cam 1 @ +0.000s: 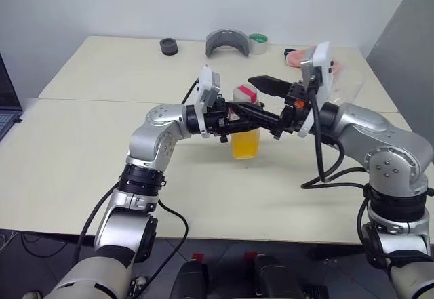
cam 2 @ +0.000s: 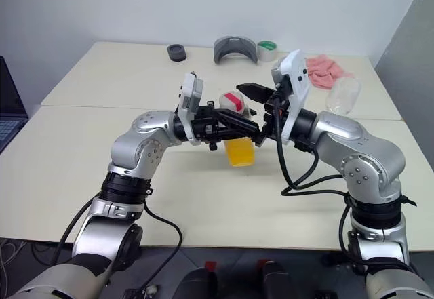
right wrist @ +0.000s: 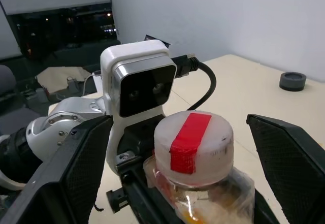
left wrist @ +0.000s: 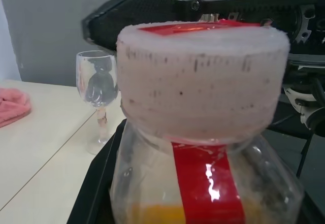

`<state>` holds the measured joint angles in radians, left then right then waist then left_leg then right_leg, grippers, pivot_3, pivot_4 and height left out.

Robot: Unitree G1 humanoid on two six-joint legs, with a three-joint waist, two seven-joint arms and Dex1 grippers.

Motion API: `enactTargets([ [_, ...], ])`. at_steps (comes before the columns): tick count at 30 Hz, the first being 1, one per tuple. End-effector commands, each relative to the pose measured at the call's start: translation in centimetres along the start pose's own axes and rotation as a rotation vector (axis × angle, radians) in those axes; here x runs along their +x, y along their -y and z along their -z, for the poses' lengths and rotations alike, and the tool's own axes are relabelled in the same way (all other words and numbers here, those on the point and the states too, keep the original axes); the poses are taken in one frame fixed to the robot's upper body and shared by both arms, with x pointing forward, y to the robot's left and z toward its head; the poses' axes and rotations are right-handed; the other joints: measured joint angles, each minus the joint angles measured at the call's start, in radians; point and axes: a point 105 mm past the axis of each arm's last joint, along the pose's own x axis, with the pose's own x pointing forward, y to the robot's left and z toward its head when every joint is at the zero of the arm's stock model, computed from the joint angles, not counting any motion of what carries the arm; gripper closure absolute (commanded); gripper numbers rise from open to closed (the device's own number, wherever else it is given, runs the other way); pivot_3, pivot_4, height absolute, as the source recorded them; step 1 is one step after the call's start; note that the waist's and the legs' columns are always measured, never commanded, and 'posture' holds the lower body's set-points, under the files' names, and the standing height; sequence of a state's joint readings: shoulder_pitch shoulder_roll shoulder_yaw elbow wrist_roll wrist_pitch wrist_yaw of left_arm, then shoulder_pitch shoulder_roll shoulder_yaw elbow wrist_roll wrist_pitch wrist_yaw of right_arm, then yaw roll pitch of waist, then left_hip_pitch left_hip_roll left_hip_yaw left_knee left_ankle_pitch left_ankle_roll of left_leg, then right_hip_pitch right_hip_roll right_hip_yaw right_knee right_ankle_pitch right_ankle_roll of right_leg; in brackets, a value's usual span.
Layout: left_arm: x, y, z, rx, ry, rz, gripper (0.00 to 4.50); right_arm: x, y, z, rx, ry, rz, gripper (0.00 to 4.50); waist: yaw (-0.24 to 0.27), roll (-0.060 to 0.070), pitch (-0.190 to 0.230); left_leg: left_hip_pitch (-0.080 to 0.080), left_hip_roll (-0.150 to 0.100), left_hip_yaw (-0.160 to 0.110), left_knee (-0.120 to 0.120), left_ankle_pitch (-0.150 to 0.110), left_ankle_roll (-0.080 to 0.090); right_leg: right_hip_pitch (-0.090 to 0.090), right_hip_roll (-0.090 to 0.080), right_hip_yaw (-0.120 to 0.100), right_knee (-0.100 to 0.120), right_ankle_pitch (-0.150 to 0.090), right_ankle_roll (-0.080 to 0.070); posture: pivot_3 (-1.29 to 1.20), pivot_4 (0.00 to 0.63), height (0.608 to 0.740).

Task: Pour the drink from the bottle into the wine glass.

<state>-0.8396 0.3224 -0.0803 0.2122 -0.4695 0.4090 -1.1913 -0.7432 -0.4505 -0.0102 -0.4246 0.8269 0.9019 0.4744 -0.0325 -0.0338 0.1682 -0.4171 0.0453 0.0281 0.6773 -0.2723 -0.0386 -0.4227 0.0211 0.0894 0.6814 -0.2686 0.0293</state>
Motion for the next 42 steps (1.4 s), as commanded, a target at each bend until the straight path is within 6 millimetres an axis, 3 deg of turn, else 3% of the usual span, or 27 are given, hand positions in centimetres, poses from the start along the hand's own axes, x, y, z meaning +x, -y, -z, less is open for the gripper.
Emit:
enactTargets([
  [1,0.4,0.5,-1.4,0.060,0.022,0.031,2.60,0.5,-0.4,-1.5,-0.063,0.049,-0.011,0.00,0.000,0.000,0.000,0.000,0.000,0.000,0.000,0.000,0.000,0.000,0.000,0.000,0.000,0.000,0.000,0.00,0.150,0.740],
  [9,0.5,0.3,-1.3,0.065,0.018,0.023,2.60,0.8,-0.3,-1.5,-0.093,0.048,-0.008,0.00,0.000,0.000,0.000,0.000,0.000,0.000,0.000,0.000,0.000,0.000,0.000,0.000,0.000,0.000,0.000,0.00,0.150,0.740],
  [12,0.6,0.2,-1.4,0.067,0.018,0.019,2.60,0.8,-0.2,-1.3,-0.102,0.044,-0.005,0.62,0.000,0.000,0.000,0.000,0.000,0.000,0.000,0.000,0.000,0.000,0.000,0.000,0.000,0.000,0.000,0.00,0.150,0.740],
  [18,0.7,0.1,-1.4,0.065,0.022,0.015,2.60,0.9,-0.1,-1.3,-0.111,0.046,-0.002,2.64,0.000,0.000,0.000,0.000,0.000,0.000,0.000,0.000,0.000,0.000,0.000,0.000,0.000,0.000,0.000,0.00,0.150,0.740],
  [26,0.6,0.7,-1.5,0.061,0.018,0.041,2.60,0.9,-0.1,-1.5,-0.120,0.047,-0.026,2.64,0.000,0.000,0.000,0.000,0.000,0.000,0.000,0.000,0.000,0.000,0.000,0.000,0.000,0.000,0.000,0.00,0.150,0.740],
  [33,-0.2,3.2,-2.6,0.052,0.014,0.104,2.60,-0.1,-1.3,-1.5,-0.094,0.027,-0.324,2.64,0.000,0.000,0.000,0.000,0.000,0.000,0.000,0.000,0.000,0.000,0.000,0.000,0.000,0.000,0.000,0.00,0.150,0.740],
  [37,-1.0,5.4,-3.0,0.031,-0.005,0.148,2.60,-0.5,-0.2,-0.9,-0.060,-0.006,-0.444,2.64,-0.003,0.000,0.000,0.000,0.001,0.000,0.000,0.000,0.000,0.000,0.000,0.000,0.000,0.000,0.000,0.00,0.150,0.740],
  [42,-1.7,5.1,-3.8,0.021,-0.012,0.090,2.60,0.4,0.5,-1.8,-0.107,0.009,-0.523,2.64,-0.001,0.001,0.001,0.001,0.001,0.000,0.001,0.000,0.000,0.000,0.000,-0.001,0.000,0.000,0.000,0.00,0.150,0.740],
])
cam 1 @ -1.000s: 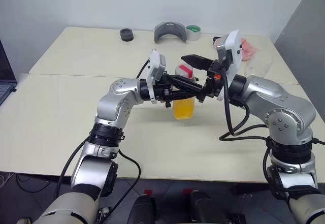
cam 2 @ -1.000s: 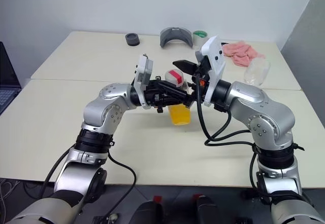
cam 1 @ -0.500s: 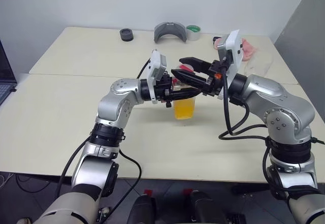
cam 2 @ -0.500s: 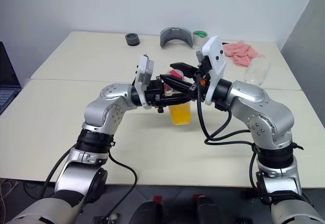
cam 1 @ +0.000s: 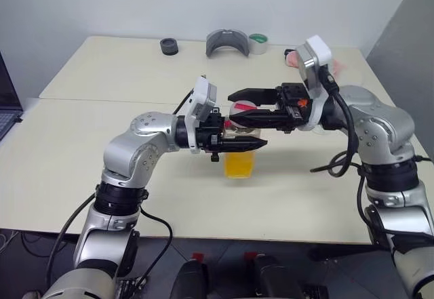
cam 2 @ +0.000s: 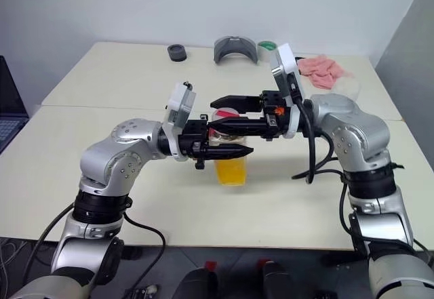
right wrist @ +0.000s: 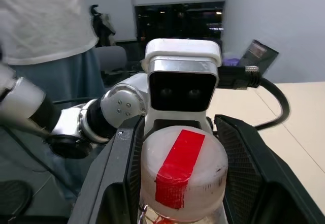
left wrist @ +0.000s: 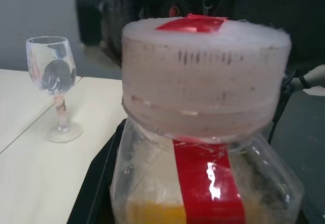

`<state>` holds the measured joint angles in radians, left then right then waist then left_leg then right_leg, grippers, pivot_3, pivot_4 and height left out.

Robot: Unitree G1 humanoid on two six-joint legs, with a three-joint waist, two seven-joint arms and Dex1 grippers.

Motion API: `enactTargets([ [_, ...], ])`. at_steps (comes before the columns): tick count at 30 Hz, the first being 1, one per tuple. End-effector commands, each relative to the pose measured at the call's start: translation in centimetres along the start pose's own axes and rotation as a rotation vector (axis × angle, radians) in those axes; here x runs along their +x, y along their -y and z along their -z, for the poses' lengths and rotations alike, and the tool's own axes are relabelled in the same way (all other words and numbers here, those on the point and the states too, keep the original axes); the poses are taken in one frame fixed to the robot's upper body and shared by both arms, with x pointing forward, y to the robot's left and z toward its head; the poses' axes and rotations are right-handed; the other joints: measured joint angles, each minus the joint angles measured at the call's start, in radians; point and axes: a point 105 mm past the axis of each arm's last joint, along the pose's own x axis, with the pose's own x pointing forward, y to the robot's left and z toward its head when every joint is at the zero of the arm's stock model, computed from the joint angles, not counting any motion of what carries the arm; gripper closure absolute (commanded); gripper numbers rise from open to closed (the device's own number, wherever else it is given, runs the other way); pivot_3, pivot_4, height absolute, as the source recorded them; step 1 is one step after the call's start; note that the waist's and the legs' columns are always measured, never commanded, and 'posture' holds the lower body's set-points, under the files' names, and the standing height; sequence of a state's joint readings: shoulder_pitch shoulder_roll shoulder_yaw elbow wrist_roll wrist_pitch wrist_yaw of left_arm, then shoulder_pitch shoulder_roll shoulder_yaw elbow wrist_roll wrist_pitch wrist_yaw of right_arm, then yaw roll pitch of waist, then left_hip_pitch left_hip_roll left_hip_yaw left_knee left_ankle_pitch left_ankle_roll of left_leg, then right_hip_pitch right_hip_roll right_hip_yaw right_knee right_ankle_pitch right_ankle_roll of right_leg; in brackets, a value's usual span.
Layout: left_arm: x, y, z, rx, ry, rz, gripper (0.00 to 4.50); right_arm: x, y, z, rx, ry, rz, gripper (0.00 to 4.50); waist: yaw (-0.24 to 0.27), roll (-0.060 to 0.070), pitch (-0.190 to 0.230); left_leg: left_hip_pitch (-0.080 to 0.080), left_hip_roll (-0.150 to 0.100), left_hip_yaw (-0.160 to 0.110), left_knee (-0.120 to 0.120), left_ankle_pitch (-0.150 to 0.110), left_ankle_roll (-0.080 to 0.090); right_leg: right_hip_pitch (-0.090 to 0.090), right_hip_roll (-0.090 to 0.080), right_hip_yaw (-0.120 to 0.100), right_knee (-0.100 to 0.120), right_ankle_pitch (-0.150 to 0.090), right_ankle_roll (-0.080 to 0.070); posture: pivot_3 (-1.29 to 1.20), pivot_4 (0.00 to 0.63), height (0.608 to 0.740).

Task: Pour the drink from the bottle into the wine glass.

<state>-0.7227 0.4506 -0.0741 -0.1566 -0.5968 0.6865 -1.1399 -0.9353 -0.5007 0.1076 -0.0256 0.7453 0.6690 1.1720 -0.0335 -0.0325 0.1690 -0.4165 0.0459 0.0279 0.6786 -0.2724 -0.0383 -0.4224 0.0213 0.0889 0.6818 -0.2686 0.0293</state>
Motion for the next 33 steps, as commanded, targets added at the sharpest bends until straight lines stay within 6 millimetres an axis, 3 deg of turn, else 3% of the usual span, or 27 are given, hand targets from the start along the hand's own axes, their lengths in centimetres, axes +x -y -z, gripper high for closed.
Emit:
enactTargets([
  [1,-0.6,1.0,-2.7,0.067,0.067,0.022,2.60,-0.8,1.1,-1.3,-0.081,-0.009,0.014,2.64,0.000,0.000,0.000,0.000,0.000,0.000,0.000,0.000,0.000,0.000,0.000,0.000,0.000,0.000,0.000,0.00,0.150,0.740],
  [5,-0.7,1.1,-2.7,0.068,0.067,0.010,2.60,-0.8,0.9,-0.8,-0.074,-0.038,-0.029,2.64,0.001,0.000,0.000,0.000,0.001,-0.001,0.000,0.000,0.000,0.000,-0.001,-0.001,0.000,0.000,0.000,0.00,0.150,0.740],
  [13,-1.6,-0.7,-2.1,0.085,0.056,-0.074,2.60,-3.3,0.4,-1.7,-0.012,-0.040,0.087,0.04,0.003,0.001,0.000,-0.001,0.001,-0.001,0.000,0.000,0.000,0.000,-0.004,-0.001,0.000,0.000,0.000,0.00,0.150,0.740],
  [18,-2.2,-2.5,-1.4,0.089,0.050,-0.131,2.60,-4.1,-0.6,-2.8,-0.021,-0.013,0.243,0.04,0.001,0.001,0.000,-0.001,0.000,-0.001,-0.001,0.000,0.000,0.000,-0.004,-0.002,0.000,0.000,0.000,0.00,0.150,0.740],
  [24,-1.3,-4.3,-0.8,0.101,0.065,-0.142,2.60,-1.4,-0.9,-2.2,-0.078,0.003,0.507,0.04,0.001,0.001,0.000,-0.001,-0.001,-0.001,0.000,0.000,0.000,0.000,-0.002,-0.001,0.000,0.000,0.000,0.00,0.150,0.740],
  [33,0.1,-4.6,-1.3,0.124,0.084,-0.079,2.60,0.7,0.4,-2.2,-0.076,0.068,0.656,0.04,0.001,0.001,0.000,-0.001,-0.001,0.000,0.000,0.000,0.000,-0.001,-0.002,-0.001,0.000,0.000,0.000,0.00,0.150,0.740],
])
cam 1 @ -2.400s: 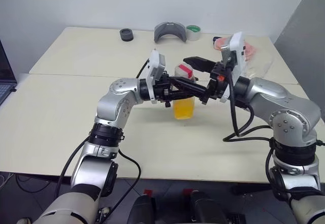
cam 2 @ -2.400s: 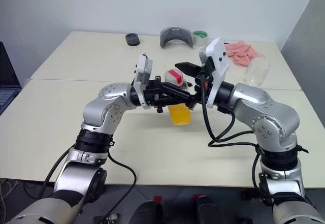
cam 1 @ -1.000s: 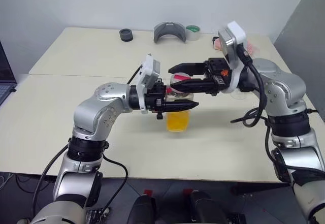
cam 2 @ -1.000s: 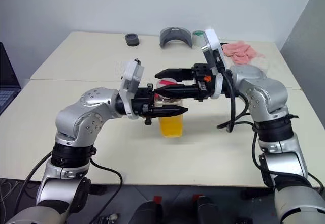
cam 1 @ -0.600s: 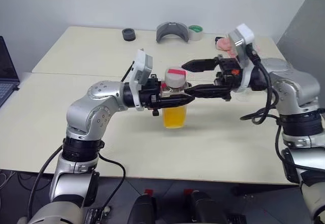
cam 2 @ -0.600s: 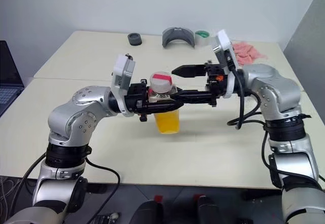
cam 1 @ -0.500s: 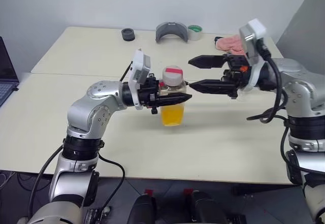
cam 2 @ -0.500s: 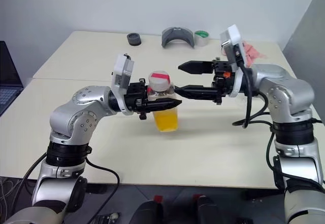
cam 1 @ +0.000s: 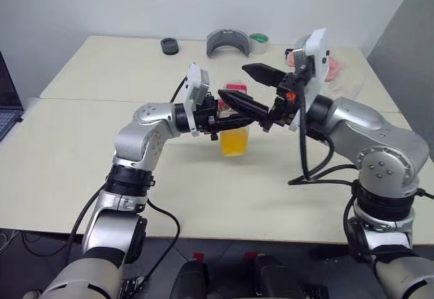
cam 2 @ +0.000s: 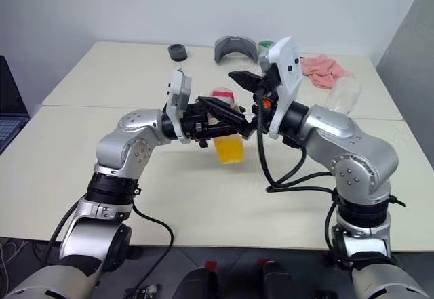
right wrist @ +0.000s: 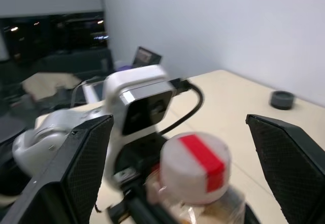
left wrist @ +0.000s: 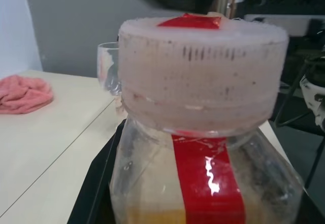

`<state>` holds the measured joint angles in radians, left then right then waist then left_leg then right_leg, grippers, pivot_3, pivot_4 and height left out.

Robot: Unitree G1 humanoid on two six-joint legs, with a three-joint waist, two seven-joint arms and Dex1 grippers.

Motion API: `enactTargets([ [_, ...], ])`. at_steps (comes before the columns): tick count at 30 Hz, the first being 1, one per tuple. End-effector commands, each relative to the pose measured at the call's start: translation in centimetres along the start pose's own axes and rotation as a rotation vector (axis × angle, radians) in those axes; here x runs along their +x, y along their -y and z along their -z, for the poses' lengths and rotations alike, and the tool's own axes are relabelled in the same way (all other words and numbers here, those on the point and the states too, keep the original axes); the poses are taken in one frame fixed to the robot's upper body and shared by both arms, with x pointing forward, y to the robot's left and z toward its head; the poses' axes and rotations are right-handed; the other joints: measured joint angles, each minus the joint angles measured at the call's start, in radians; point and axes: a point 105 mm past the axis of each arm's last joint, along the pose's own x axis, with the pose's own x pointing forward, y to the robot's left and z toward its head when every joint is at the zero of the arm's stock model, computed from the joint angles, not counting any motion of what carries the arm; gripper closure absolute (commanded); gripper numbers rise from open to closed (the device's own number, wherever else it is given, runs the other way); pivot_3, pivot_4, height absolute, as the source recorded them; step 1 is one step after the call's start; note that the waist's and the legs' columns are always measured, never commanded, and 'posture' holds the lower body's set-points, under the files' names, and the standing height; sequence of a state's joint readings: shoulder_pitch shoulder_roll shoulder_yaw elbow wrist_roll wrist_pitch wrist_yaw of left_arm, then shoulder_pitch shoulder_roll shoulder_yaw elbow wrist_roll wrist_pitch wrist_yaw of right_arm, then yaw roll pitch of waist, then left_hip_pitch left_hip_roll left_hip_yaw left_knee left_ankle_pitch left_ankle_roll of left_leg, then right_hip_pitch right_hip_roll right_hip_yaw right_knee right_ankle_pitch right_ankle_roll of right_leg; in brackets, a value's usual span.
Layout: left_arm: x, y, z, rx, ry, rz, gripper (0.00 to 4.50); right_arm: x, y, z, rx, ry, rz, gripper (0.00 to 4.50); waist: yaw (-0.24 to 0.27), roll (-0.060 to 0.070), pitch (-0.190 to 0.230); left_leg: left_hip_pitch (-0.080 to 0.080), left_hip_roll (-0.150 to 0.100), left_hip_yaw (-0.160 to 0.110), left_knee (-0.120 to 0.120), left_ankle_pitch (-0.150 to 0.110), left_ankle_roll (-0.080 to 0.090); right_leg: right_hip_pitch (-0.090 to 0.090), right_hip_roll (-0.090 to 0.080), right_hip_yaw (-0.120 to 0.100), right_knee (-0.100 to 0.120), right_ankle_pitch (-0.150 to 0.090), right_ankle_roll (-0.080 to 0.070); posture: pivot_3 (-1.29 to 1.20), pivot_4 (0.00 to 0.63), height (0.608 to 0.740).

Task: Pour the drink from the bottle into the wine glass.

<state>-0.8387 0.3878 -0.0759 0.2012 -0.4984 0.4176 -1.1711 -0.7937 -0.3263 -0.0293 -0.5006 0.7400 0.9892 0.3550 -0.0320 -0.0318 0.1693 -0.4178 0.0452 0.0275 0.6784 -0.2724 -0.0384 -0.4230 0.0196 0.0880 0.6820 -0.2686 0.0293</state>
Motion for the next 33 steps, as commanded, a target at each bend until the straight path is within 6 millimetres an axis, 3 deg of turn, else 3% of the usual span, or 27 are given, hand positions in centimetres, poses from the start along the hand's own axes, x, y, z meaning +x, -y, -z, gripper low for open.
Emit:
enactTargets([
  [1,0.4,0.2,-1.7,0.070,0.029,0.031,2.60,0.2,-0.3,-1.3,-0.041,0.049,0.014,0.04,0.000,0.000,0.000,0.000,0.000,0.000,0.000,0.000,0.000,0.000,0.000,0.000,0.000,0.000,0.000,0.00,0.150,0.740],
  [21,0.8,1.2,-1.6,0.073,0.028,0.057,2.60,0.6,-0.2,-0.1,-0.044,0.006,-0.027,0.04,-0.001,0.000,0.000,0.000,0.000,0.000,0.000,0.000,0.000,0.000,0.001,0.000,0.000,0.000,0.000,0.00,0.150,0.740],
  [29,0.6,1.1,-1.6,0.073,0.022,0.047,2.60,0.7,-0.3,-0.3,-0.028,0.020,-0.039,2.61,-0.001,0.000,0.000,0.000,0.000,0.000,0.000,0.000,0.000,0.000,0.001,0.000,0.000,0.000,0.000,0.00,0.150,0.740],
  [33,0.5,1.1,-1.5,0.070,0.020,0.044,2.60,0.6,-0.2,-0.4,-0.025,0.023,-0.041,2.60,-0.001,0.000,0.000,0.000,0.000,0.000,0.000,0.000,0.000,0.000,0.001,0.000,0.000,0.000,0.000,0.00,0.150,0.740],
])
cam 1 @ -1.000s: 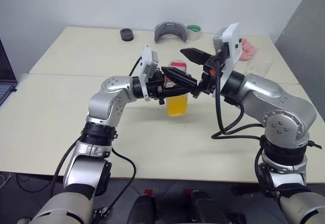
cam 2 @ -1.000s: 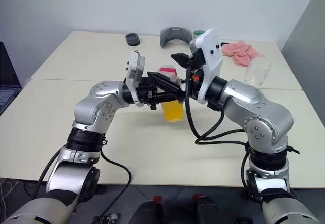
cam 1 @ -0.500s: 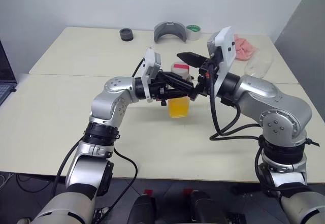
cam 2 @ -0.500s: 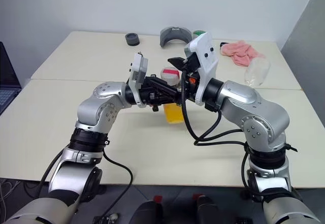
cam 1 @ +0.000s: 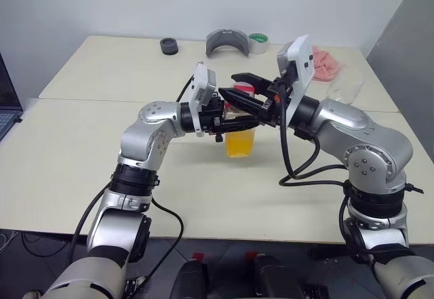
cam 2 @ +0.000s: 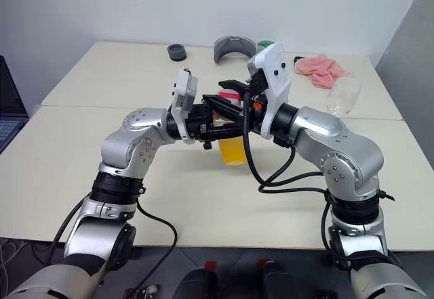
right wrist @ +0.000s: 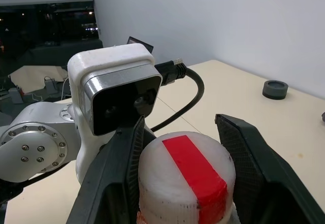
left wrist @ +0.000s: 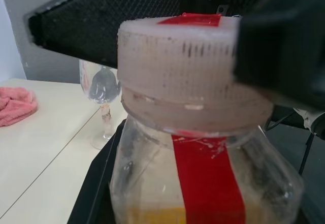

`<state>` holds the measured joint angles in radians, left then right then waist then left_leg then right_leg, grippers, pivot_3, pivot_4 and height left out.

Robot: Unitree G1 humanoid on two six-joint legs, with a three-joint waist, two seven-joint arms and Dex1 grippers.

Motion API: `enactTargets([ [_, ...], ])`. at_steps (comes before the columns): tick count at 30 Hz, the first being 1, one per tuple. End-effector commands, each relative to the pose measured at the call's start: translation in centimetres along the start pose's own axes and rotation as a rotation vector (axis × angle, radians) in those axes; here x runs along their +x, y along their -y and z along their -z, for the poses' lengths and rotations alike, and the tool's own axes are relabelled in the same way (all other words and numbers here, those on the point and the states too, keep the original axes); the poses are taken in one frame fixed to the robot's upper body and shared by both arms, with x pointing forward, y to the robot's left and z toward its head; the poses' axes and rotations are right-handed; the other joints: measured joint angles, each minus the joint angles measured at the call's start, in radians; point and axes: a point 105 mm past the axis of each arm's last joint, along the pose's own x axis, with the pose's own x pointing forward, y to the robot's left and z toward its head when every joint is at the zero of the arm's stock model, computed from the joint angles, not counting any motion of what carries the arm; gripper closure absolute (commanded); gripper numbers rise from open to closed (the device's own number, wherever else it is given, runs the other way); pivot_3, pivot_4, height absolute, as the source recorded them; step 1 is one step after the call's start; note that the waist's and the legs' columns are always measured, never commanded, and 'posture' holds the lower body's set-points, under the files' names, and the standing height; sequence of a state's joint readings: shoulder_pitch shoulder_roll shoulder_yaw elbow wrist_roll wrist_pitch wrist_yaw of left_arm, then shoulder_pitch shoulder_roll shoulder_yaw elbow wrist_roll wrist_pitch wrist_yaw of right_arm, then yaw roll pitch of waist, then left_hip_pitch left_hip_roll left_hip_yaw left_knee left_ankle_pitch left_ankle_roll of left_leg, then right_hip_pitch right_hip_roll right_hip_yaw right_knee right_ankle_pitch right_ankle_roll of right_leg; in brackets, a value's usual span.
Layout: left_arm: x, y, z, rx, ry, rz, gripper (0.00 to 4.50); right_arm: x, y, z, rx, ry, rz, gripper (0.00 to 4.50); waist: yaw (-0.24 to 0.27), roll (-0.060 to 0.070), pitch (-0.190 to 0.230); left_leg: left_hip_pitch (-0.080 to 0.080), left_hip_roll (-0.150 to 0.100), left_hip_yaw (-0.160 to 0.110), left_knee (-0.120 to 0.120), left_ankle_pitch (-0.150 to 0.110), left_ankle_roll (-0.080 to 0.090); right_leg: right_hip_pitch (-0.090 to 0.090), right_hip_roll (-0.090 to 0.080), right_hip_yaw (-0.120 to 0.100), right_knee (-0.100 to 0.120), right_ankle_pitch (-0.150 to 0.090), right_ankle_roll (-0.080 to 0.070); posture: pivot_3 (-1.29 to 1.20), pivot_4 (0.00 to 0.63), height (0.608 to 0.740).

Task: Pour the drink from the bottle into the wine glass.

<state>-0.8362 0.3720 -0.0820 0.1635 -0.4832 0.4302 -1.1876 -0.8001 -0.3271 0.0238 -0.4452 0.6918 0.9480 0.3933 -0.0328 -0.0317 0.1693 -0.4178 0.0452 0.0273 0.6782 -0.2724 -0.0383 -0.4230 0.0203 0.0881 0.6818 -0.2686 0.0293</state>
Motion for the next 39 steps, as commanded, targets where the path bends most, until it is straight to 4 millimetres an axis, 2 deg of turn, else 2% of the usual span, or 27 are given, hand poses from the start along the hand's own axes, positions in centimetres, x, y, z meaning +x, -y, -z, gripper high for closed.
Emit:
enactTargets([
  [1,-0.2,0.4,-1.3,0.051,0.023,0.005,2.60,-0.3,-0.3,-1.4,-0.017,0.054,-0.023,2.60,0.000,0.000,0.000,0.000,0.000,0.000,0.000,0.000,0.000,0.000,0.000,0.000,0.000,0.000,0.000,0.00,0.150,0.740],
  [5,-0.3,1.2,-1.6,0.042,0.031,0.017,2.60,-1.0,-0.8,-1.7,-0.023,0.066,-0.103,2.60,0.000,0.000,0.000,0.000,0.000,0.000,0.000,0.000,0.000,0.000,0.000,0.000,0.000,0.000,0.000,0.00,0.150,0.740],
  [11,-0.5,3.8,-3.0,0.033,0.035,0.096,2.60,-2.5,-2.6,-1.3,-0.056,0.021,-0.452,2.60,0.000,0.000,0.000,0.000,0.000,0.000,0.000,0.000,0.000,0.000,0.000,0.000,-0.001,0.000,0.000,0.00,0.150,0.740],
  [17,-0.5,5.9,-4.0,0.017,0.040,0.138,2.60,-1.7,-2.2,-1.2,-0.074,0.009,-0.670,2.60,-0.010,0.000,0.000,0.001,0.001,0.000,0.000,0.000,0.000,0.001,0.002,0.000,0.000,0.000,0.000,0.00,0.150,0.740],
  [24,-0.7,6.0,-4.6,0.011,0.048,0.092,2.60,-1.1,-1.7,-1.2,-0.090,-0.012,-0.757,2.60,-0.002,0.001,0.001,0.001,0.001,-0.001,0.000,0.000,0.000,0.001,0.001,0.000,0.000,0.000,0.000,0.00,0.150,0.740],
  [31,-1.4,4.3,-3.7,0.014,0.040,-0.009,2.60,-3.0,-0.4,-1.0,-0.056,-0.050,-0.669,0.18,0.001,0.001,0.001,0.001,0.002,-0.001,0.000,0.000,0.000,0.001,-0.002,-0.001,0.000,0.000,0.000,0.00,0.150,0.740],
  [32,-1.4,4.0,-3.5,0.015,0.040,-0.025,2.60,-3.4,-0.3,-1.0,-0.052,-0.053,-0.647,0.05,0.002,0.001,0.001,0.001,0.002,-0.001,0.000,0.000,0.000,0.001,-0.003,-0.001,0.000,0.000,0.000,0.00,0.150,0.740],
  [35,-1.7,3.2,-2.8,0.021,0.034,-0.062,2.60,-4.9,0.0,-1.1,-0.045,-0.051,-0.544,0.05,0.003,0.001,0.001,0.001,0.001,-0.001,0.000,0.000,0.000,0.001,-0.003,-0.001,0.000,0.000,0.000,0.00,0.150,0.740],
  [39,-1.6,2.6,-2.5,0.026,0.036,-0.073,2.60,-5.0,0.1,-1.8,-0.066,-0.021,-0.368,0.05,0.000,0.001,0.001,0.001,0.001,-0.001,0.000,0.000,0.000,0.001,-0.003,-0.001,0.000,0.000,0.000,0.00,0.150,0.740],
])
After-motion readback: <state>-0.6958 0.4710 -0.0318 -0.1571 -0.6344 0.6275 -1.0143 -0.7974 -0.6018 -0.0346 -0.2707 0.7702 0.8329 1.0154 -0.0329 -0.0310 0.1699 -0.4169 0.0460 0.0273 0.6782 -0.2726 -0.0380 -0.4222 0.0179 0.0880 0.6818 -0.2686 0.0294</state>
